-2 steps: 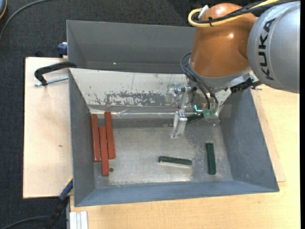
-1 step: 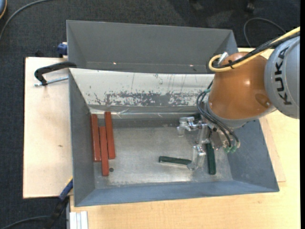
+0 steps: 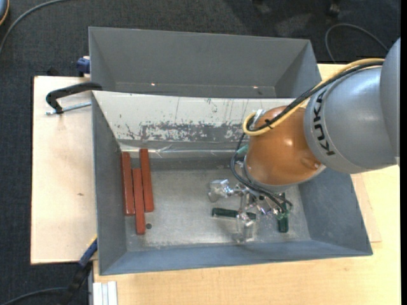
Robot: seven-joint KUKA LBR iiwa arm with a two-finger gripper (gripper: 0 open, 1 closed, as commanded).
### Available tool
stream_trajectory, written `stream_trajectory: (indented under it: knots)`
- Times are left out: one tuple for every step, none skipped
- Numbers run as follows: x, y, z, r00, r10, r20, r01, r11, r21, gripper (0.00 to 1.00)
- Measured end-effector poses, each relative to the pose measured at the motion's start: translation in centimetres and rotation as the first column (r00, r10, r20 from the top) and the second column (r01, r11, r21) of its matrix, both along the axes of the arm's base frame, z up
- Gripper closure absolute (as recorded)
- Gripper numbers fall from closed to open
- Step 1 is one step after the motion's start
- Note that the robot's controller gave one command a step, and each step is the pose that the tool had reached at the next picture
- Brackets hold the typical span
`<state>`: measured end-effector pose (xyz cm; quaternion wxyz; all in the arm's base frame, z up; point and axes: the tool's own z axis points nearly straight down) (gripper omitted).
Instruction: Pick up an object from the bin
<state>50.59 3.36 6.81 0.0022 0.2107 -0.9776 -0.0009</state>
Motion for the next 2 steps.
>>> stream_trajectory:
  knots:
    - [0.1,0.0,0.2,1.000,-0.001,0.005,0.001,1.000,0.000,1.00]
    - [0.5,2.9,15.3,0.997,-0.079,0.019,0.079,0.997,0.003,1.00]
